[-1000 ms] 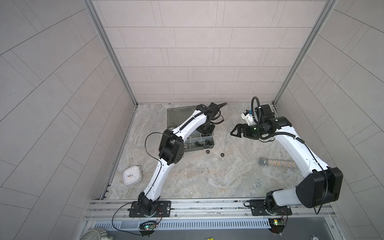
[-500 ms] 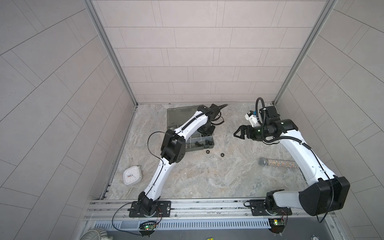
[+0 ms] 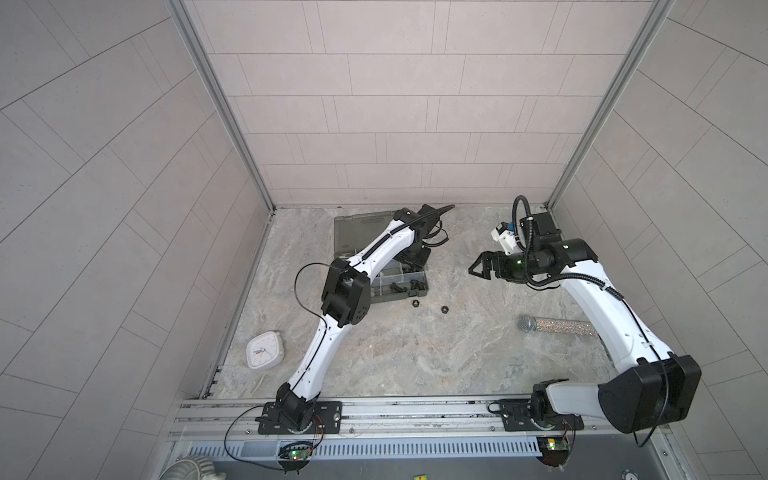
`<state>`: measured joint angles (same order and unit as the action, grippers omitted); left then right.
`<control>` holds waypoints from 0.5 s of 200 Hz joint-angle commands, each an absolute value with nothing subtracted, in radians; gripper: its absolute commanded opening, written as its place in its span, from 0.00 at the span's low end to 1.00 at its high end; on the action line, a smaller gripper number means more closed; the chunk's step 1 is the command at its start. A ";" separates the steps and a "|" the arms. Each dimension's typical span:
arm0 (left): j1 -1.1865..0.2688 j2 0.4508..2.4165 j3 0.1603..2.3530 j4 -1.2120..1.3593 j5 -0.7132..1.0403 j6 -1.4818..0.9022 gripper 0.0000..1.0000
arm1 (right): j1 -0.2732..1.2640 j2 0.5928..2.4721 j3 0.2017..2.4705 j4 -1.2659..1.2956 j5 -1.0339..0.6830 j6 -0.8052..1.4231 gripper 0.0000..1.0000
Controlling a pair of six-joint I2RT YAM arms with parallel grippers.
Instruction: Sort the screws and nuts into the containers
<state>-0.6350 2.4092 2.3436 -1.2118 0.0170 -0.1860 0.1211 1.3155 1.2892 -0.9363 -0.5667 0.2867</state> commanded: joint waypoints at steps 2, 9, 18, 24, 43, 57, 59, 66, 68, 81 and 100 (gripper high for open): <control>-0.624 2.276 2.334 -1.182 -0.018 -0.194 0.57 | 0.115 1.303 1.286 -0.949 -0.555 0.266 0.99; -0.616 2.252 2.317 -1.176 -0.025 -0.199 0.57 | 0.115 1.307 1.280 -0.943 -0.553 0.268 0.99; -0.601 2.203 2.277 -1.160 -0.026 -0.204 0.57 | 0.116 1.314 1.277 -0.934 -0.549 0.272 0.99; -0.584 2.165 2.241 -1.141 -0.023 -0.209 0.58 | 0.119 1.322 1.277 -0.931 -0.542 0.276 0.99; -0.507 2.022 2.071 -1.049 0.041 -0.260 0.61 | 0.136 1.358 1.289 -0.936 -0.500 0.280 0.99; -0.425 1.911 1.907 -0.941 0.138 -0.318 0.66 | 0.165 1.393 1.310 -0.947 -0.453 0.277 0.99; -0.413 1.891 1.879 -0.925 0.153 -0.327 0.67 | 0.170 1.397 1.313 -0.947 -0.447 0.277 0.99; -0.368 1.833 1.803 -0.870 0.203 -0.361 0.73 | 0.191 1.418 1.325 -0.951 -0.426 0.272 0.99; -0.356 1.818 1.777 -0.849 0.215 -0.370 0.74 | 0.200 1.424 1.328 -0.952 -0.419 0.271 0.99; -0.280 1.730 1.615 -0.745 0.279 -0.413 0.78 | 0.247 1.465 1.351 -0.962 -0.375 0.263 0.99; -0.200 1.628 1.433 -0.649 0.305 -0.436 0.82 | 0.308 1.529 1.374 -0.973 -0.323 0.274 0.99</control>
